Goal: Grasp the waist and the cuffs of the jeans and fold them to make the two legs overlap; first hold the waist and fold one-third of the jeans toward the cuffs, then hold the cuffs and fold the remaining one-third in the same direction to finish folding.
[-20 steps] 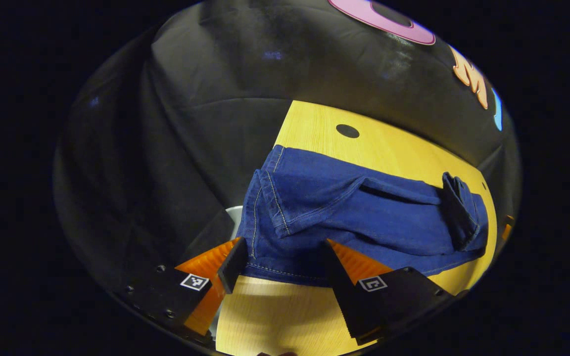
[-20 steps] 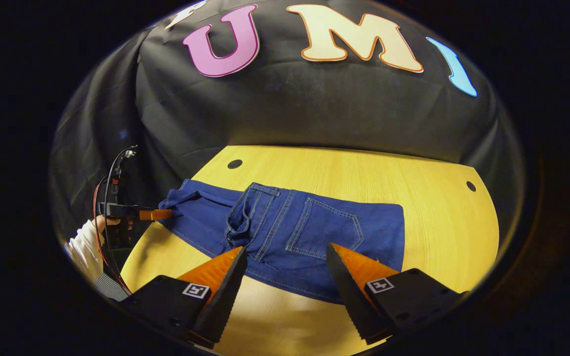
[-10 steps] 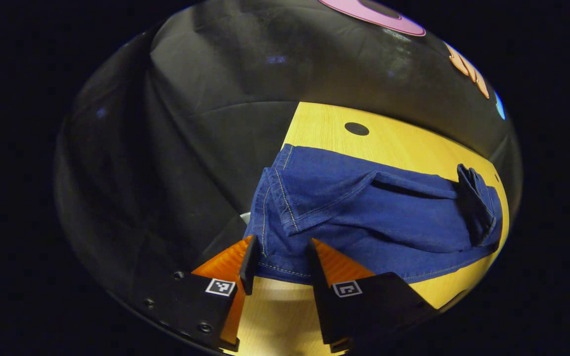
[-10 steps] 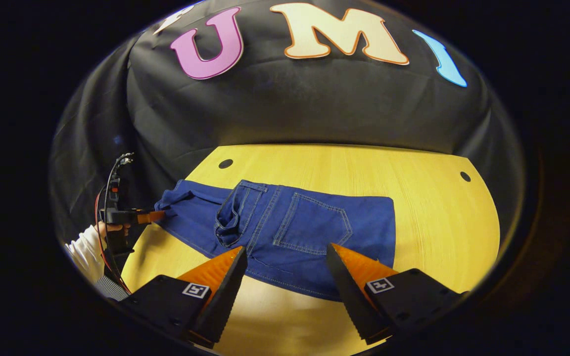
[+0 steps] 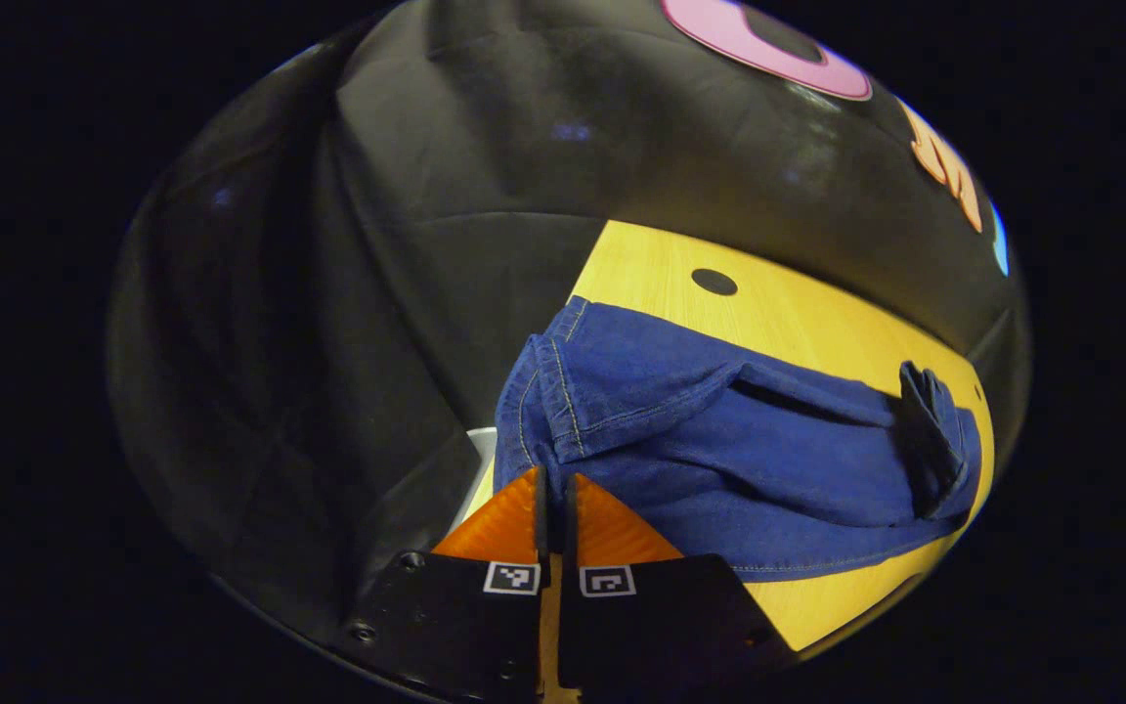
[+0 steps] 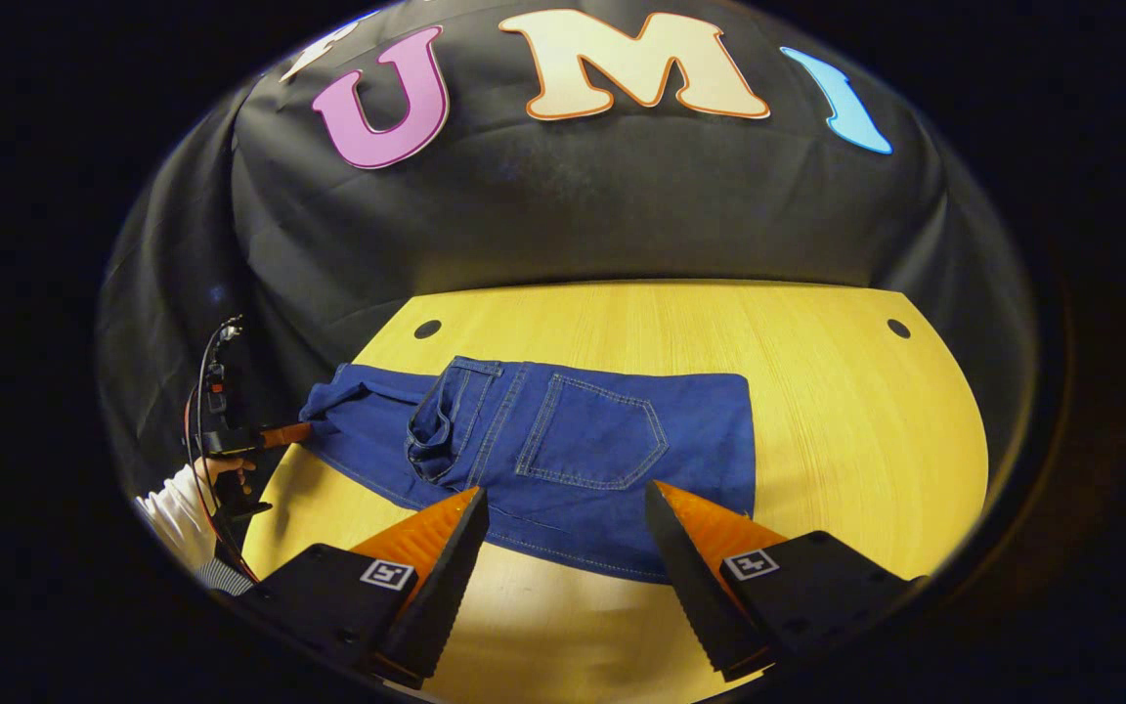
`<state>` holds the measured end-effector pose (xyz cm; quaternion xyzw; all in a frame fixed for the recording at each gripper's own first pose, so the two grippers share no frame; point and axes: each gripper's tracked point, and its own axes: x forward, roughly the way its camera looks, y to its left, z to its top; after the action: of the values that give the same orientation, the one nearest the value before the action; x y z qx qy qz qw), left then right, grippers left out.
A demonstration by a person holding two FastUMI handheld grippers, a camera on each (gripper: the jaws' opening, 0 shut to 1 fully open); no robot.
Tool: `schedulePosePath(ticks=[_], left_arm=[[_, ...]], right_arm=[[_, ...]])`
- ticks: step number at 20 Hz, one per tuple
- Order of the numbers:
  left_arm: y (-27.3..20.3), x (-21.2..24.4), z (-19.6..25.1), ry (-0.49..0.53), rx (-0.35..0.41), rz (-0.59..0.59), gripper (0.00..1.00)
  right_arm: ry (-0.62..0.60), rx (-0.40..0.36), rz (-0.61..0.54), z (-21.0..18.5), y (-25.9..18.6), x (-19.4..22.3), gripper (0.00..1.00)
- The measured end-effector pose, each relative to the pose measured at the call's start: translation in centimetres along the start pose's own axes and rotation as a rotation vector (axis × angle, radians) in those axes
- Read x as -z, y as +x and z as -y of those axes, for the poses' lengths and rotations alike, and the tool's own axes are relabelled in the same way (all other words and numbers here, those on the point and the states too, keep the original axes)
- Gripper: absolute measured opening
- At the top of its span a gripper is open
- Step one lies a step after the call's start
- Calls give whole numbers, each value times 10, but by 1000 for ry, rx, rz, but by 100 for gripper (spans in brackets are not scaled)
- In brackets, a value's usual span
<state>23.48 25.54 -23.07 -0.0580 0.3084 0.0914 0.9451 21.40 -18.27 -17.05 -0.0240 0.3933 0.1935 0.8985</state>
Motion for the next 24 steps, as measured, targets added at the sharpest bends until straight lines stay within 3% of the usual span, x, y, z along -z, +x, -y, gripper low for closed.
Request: schedulePosePath(ticks=[1, 5, 12, 13, 16, 17, 23, 24], left_arm=[[0, 0, -2, 2, 0, -1, 2], [0, -1, -3, 18, -2, -7, 0], [-9, -21, 3, -98, 83, 77, 0], [-9, -18, 1, -95, 84, 65, 0], [-6, -14, 5, -94, 89, 37, 0], [-4, -13, 4, -91, 89, 30, 0], [0, -3, 4, -35, 76, -30, 0], [2, 0, 4, -31, 75, -39, 0]], right_arm=[[0, 5, 0, 3, -2, 1, 99], [21, 22, -6, 12, -4, 4, 99], [27, 26, -17, 16, -1, 6, 99], [31, 24, -18, 17, -1, 5, 94], [34, 17, -26, 15, 2, 6, 94], [33, 16, -28, 16, 2, 6, 99], [32, 30, -27, 21, 3, 5, 99], [35, 32, -27, 22, 3, 5, 94]])
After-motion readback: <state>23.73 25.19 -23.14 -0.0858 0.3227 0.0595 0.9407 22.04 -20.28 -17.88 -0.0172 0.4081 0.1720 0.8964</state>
